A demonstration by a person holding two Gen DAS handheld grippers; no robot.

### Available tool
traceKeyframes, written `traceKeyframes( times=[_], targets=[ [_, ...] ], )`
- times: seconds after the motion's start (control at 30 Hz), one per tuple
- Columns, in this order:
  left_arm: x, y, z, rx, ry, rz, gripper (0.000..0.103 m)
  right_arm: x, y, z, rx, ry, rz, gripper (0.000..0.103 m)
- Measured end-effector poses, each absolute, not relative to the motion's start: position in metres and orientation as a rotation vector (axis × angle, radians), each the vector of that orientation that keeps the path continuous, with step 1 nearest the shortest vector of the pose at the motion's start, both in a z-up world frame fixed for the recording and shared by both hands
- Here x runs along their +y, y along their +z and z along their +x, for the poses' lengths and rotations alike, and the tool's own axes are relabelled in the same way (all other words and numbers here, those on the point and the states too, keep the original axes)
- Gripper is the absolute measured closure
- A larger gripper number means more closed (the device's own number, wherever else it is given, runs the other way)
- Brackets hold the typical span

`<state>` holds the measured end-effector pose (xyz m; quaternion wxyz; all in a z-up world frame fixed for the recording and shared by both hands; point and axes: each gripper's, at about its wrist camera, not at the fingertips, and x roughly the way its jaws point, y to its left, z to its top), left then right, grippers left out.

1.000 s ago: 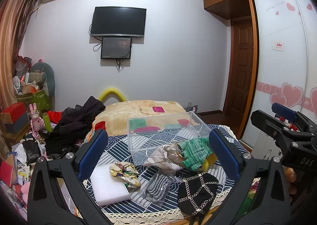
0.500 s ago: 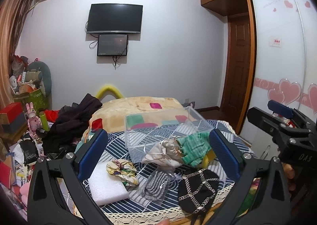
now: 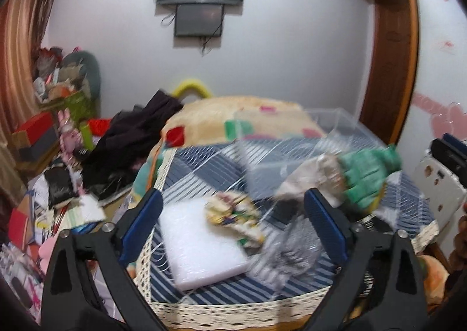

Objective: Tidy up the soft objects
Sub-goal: 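Grasp the white foam with the left tool while the right grasps the green glove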

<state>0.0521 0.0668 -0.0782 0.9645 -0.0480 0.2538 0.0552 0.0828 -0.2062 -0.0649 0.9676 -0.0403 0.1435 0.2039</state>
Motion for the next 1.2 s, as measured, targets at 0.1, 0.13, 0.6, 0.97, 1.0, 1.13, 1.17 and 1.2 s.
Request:
traceKeyframes(
  times=[0.1, 0.13, 0.6, 0.97, 1.0, 1.13, 1.17, 1.2],
  targets=[
    [0.083, -0.096, 0.063, 0.566, 0.140, -0.127, 0.007, -0.204, -0.073, 0.093, 0.334, 0.416, -0.081, 0.000],
    [0.088, -0.100, 0.066, 0.585, 0.143, -0.139, 0.008, -0.205, -0.075, 0.095, 0.344, 0.416, -0.081, 0.000],
    [0.108, -0.160, 0.092, 0.778, 0.071, -0.202, 0.008, -0.203, -0.101, 0.130, 0.496, 0.396, -0.080, 0.000],
    [0.093, -0.140, 0.083, 0.690, 0.057, -0.160, 0.012, -0.194, -0.108, 0.151, 0.540, 0.395, -0.067, 0.025],
    [0.091, -0.137, 0.081, 0.682, 0.048, -0.160, 0.012, -0.193, -0.108, 0.152, 0.546, 0.404, -0.069, 0.029],
    [0.085, -0.131, 0.078, 0.680, 0.005, -0.174, 0.011, -0.189, -0.111, 0.150, 0.559, 0.422, -0.079, 0.048],
    [0.083, -0.130, 0.078, 0.687, -0.019, -0.183, 0.011, -0.189, -0.112, 0.149, 0.558, 0.423, -0.085, 0.058],
    [0.082, -0.129, 0.077, 0.686, -0.021, -0.184, 0.011, -0.190, -0.112, 0.149, 0.559, 0.428, -0.087, 0.073]
  ],
)
